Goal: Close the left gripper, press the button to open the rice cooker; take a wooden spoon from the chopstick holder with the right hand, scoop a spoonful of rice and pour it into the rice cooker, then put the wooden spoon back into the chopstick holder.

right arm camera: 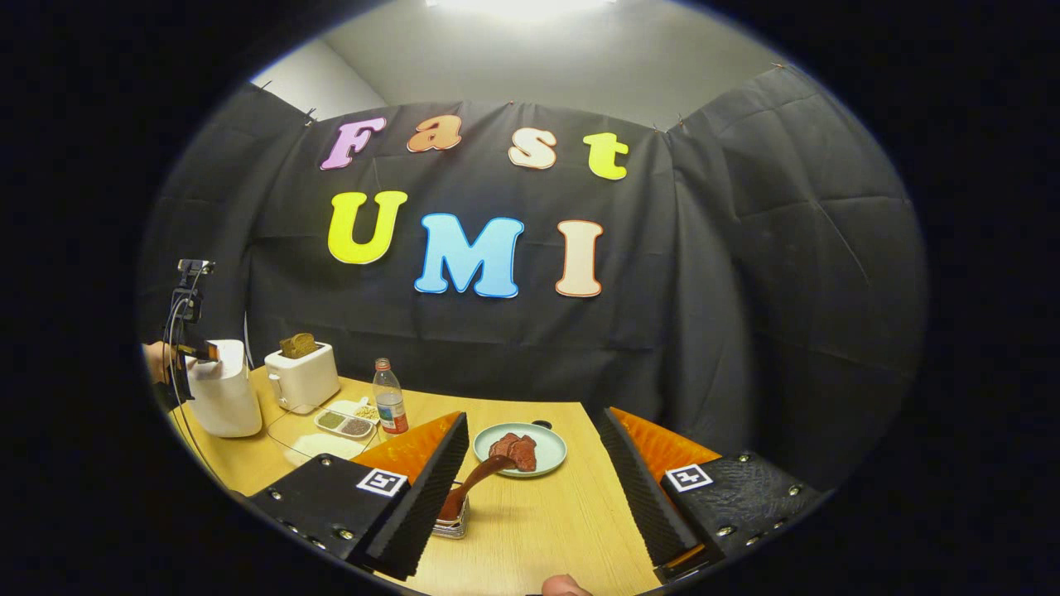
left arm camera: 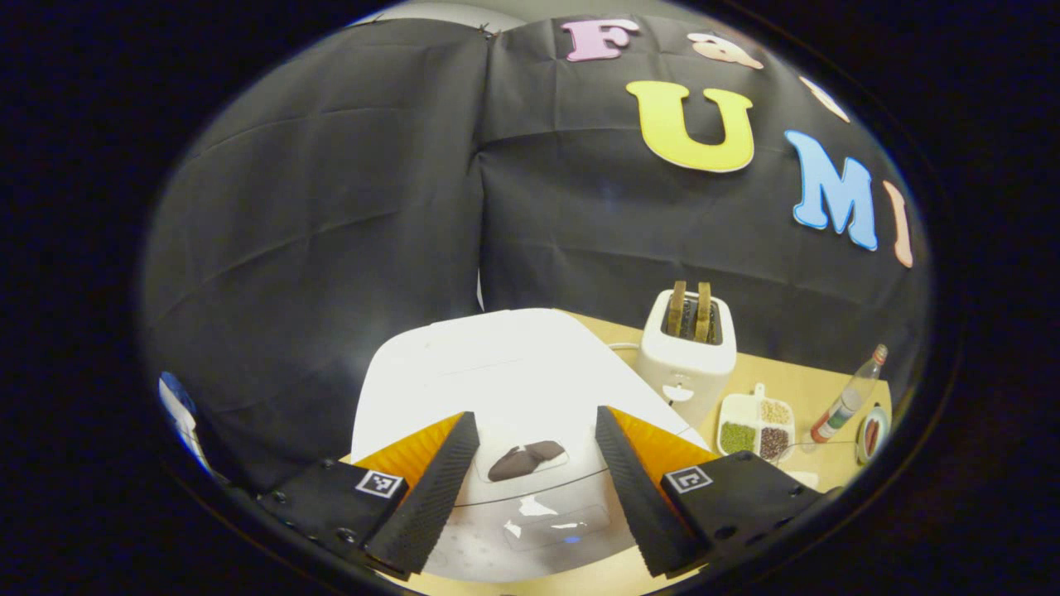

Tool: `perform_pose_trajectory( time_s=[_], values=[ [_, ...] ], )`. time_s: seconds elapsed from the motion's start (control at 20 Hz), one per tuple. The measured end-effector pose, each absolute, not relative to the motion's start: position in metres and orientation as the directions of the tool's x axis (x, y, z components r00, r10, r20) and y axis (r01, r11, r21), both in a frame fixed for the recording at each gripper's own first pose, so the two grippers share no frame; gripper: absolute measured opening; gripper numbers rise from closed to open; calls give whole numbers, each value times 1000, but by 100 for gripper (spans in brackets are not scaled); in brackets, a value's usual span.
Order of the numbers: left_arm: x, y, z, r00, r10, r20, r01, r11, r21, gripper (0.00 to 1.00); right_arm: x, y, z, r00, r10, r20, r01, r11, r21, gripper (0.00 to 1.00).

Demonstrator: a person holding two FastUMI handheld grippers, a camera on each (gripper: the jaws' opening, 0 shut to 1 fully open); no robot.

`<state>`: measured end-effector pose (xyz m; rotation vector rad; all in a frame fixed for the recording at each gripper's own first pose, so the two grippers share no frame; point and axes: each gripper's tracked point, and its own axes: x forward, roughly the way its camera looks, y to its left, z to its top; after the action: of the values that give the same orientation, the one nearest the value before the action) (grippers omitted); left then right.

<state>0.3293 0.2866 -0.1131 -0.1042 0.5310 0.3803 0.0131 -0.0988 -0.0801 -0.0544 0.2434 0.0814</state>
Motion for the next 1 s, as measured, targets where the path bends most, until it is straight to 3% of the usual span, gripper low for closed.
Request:
perform_pose_trajectory(
  time_s=[0.05,0.45,0.85,1.0],
  values=[
    [326,282,-96,826,315,-468,-367,930,-21,96,14,-94,-78,968,89,-235,-99,995,-33,98],
    [252,238,48,973,190,-127,-194,981,-20,98,24,-16,-45,950,267,-164,-260,964,61,97],
    [168,197,119,997,73,-1,-73,997,-4,95,2,60,2,944,327,-47,-322,943,88,97],
    [146,201,131,997,72,20,-73,997,10,95,-11,76,11,947,319,-25,-315,943,105,97]
  ],
)
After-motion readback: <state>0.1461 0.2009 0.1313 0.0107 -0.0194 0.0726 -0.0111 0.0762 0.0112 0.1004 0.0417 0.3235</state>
